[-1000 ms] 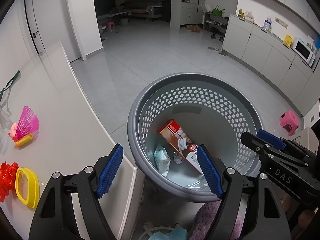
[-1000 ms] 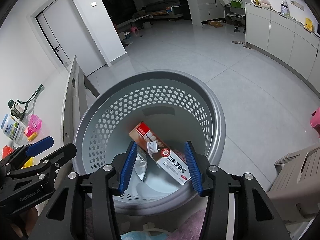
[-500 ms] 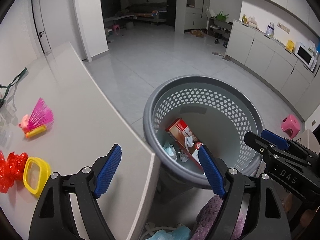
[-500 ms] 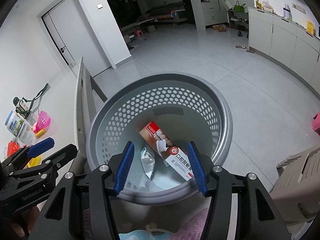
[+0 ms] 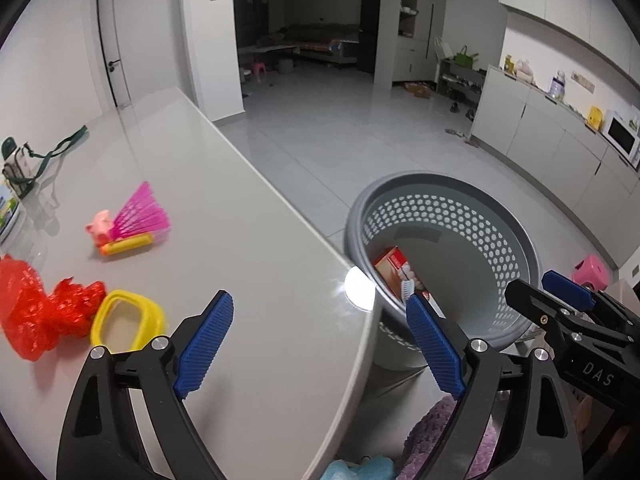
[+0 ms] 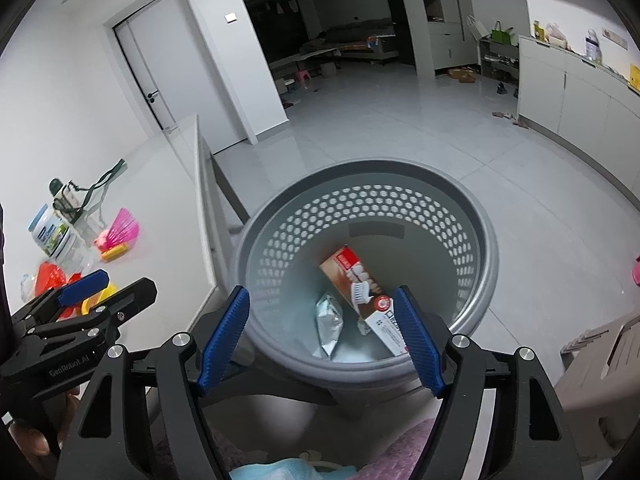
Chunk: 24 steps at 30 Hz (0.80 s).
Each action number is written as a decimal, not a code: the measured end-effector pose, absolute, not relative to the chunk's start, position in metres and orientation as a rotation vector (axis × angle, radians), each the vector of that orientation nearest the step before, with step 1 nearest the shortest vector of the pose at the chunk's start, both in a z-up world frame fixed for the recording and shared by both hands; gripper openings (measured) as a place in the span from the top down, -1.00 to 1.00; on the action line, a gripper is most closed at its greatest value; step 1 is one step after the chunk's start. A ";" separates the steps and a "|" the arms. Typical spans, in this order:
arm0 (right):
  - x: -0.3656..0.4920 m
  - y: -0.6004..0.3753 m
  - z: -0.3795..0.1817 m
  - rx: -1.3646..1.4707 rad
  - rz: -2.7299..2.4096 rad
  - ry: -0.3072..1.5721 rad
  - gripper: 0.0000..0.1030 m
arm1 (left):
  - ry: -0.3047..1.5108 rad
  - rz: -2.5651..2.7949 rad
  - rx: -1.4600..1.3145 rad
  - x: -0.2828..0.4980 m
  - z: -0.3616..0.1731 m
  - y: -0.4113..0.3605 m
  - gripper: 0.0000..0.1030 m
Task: Collect trash
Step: 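Move both open tools back from the basket toward the table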
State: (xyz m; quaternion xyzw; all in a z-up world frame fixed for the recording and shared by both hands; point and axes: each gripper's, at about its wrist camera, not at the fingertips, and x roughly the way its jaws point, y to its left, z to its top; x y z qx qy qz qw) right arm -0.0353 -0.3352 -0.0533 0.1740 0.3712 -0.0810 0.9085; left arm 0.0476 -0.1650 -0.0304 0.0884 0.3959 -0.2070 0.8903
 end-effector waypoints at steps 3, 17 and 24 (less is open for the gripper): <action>-0.034 -0.320 -0.050 0.338 -0.148 0.766 -0.39 | 0.813 -0.417 0.169 0.046 -0.026 -0.151 -0.68; -0.029 -0.253 -0.038 0.261 -0.021 0.761 -0.45 | 0.751 -0.323 0.103 0.015 -0.006 -0.081 -0.76; -0.018 -0.212 -0.038 0.201 0.064 0.777 -0.45 | 0.745 -0.260 0.072 0.003 -0.006 -0.042 -0.77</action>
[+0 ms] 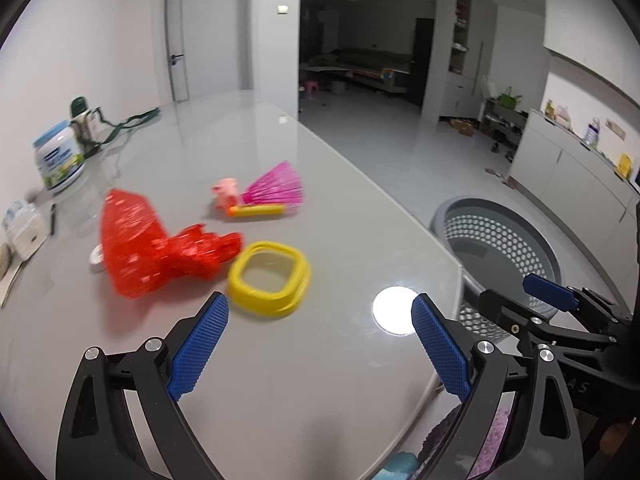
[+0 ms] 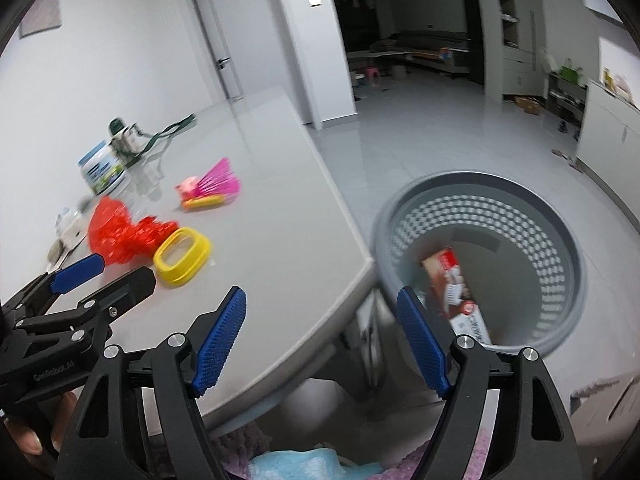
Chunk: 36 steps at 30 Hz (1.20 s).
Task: Collect trash
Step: 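Move both open tools back from the basket toward the table, then grasp the red plastic bag with the left tool while the right tool grasps the yellow square ring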
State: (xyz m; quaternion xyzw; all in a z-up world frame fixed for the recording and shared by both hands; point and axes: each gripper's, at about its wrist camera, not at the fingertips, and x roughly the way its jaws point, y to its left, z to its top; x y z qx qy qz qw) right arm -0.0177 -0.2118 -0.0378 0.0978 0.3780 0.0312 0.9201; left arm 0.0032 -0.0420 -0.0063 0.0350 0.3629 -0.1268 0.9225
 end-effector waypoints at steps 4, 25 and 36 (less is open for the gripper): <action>-0.007 -0.190 -0.040 0.179 0.111 0.794 -0.45 | 0.749 -0.216 0.053 0.001 -0.007 -0.018 -0.76; 0.066 -0.087 -0.055 -0.030 0.361 0.867 -0.45 | 0.781 0.026 -0.068 0.010 -0.030 0.081 -0.76; 0.103 -0.066 -0.068 -0.139 0.410 0.910 -0.53 | 0.815 0.069 -0.111 0.022 -0.041 0.101 -0.76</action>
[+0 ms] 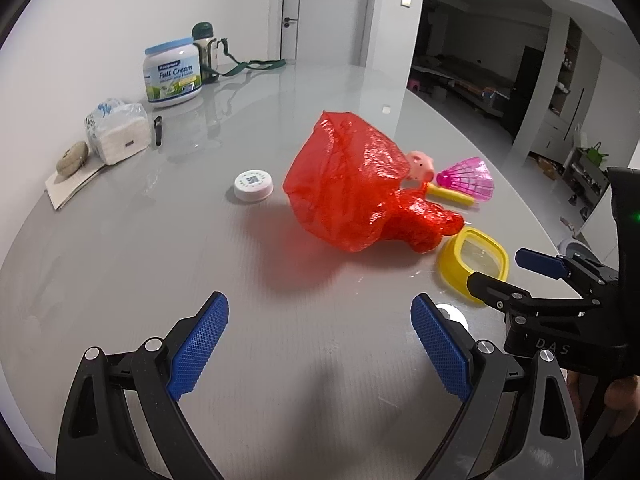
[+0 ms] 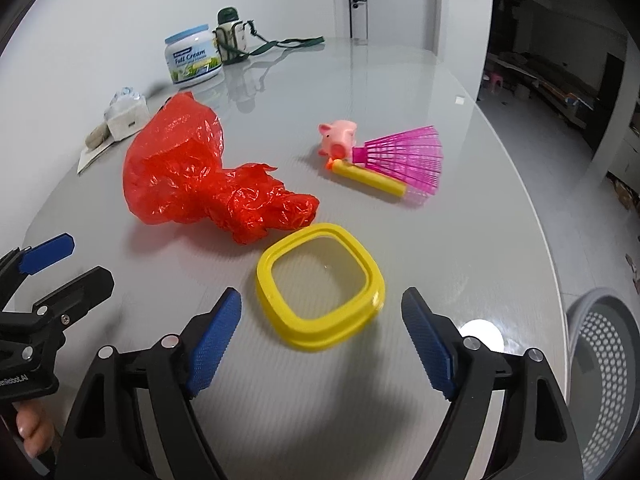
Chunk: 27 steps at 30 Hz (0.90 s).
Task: Collect trash
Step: 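Grasp the red plastic bag with the left tool while the right tool grasps the yellow square ring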
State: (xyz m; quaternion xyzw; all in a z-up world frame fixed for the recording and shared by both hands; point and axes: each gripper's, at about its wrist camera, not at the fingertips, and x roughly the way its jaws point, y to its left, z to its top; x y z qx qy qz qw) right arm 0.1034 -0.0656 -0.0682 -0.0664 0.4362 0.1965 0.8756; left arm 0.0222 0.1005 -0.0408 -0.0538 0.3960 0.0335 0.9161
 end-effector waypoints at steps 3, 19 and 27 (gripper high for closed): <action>0.109 -0.063 -0.071 -0.151 0.419 0.924 -0.53 | 0.818 0.069 -0.118 0.025 -0.042 0.102 -0.76; 0.123 -0.059 -0.079 -0.164 0.446 0.951 -0.52 | 0.836 0.065 -0.124 0.031 -0.046 0.101 -0.76; 0.114 -0.059 -0.077 -0.166 0.441 0.922 -0.35 | 0.836 0.066 -0.122 0.030 -0.047 0.099 -0.76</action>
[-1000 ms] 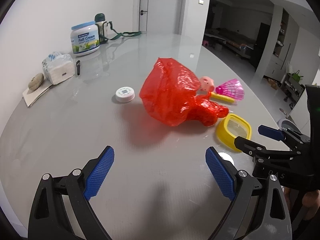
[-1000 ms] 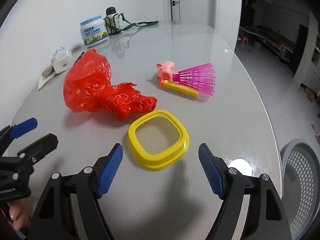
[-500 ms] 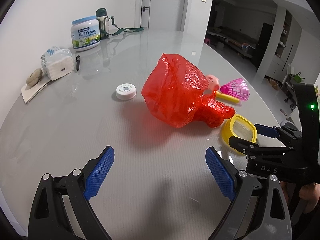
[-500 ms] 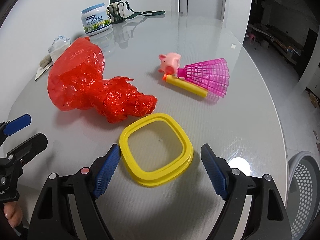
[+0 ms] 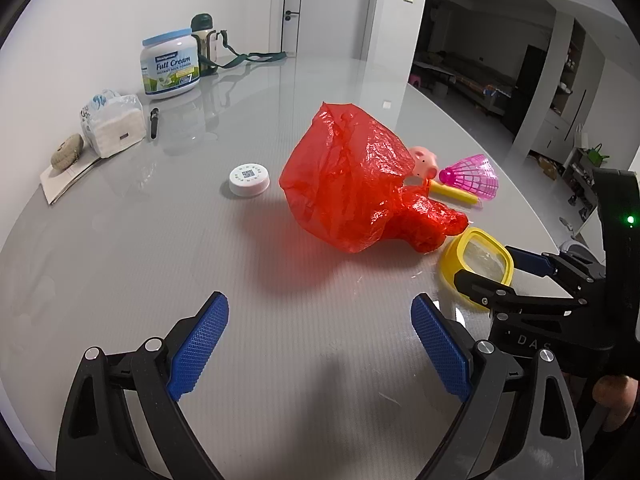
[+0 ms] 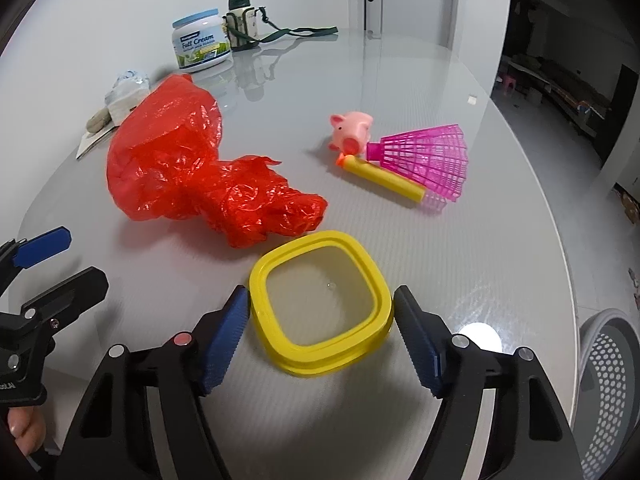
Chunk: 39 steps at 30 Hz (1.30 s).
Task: Collect trash
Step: 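Grasp the red plastic bag with the left tool while the right tool grasps the yellow square ring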
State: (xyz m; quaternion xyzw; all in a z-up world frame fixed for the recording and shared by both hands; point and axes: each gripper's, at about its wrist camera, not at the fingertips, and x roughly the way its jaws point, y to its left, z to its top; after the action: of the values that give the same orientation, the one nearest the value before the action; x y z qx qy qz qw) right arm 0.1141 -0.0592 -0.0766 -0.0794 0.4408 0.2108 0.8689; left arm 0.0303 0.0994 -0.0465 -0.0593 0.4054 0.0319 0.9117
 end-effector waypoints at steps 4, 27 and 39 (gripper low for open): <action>0.108 -0.068 -0.076 -0.131 0.427 0.918 -0.35 | 0.835 0.064 -0.123 0.030 -0.046 0.100 -0.76; 0.065 -0.136 -0.051 0.050 0.346 0.831 -0.35 | 0.716 0.143 -0.138 0.093 -0.016 0.070 -0.70; 0.061 -0.157 -0.049 0.094 0.315 0.826 -0.35 | 0.768 0.097 -0.121 0.107 -0.029 0.061 0.72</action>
State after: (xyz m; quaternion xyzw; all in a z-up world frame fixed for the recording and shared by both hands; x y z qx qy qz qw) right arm 0.0606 -0.1572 -0.0490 0.0456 0.3993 0.1524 0.9029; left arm 0.1066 0.0611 -0.0292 -0.0590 0.3742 0.0471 0.9243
